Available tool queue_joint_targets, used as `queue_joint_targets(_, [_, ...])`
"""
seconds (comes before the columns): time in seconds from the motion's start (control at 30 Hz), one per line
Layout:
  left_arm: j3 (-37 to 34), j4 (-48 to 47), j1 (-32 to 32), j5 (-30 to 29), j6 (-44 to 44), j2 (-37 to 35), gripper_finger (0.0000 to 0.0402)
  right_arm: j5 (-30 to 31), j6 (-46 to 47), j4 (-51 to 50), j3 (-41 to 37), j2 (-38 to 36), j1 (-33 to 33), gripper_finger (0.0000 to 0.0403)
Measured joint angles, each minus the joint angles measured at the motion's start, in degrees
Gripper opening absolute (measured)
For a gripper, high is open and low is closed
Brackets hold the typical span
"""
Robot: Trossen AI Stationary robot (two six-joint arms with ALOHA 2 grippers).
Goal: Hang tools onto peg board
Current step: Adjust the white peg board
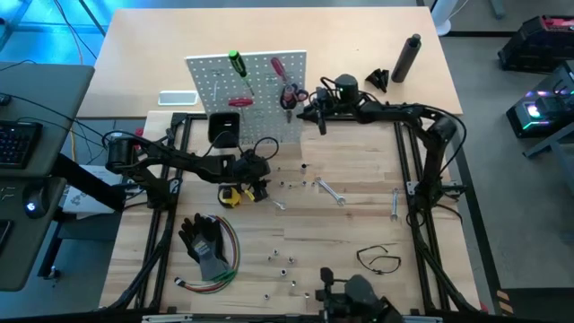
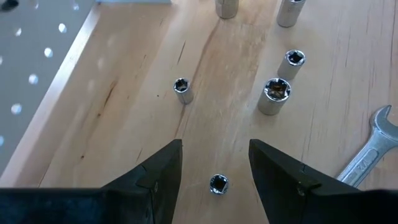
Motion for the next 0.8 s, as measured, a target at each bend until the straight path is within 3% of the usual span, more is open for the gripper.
queue_joint_targets(0.5, [0.0,0.0,0.0,-0.02,0.18,0.0,0.0179,0.6,-12.01,-23.33,-0.33,-9.18,-5.66,0.0049])
queue_joint_targets(0.8, [0.0,0.02,0.0,0.0,0.18,0.0,0.0179,0.23,-15.2,-29.29,-0.33,-11.35,-9.26,0.0049])
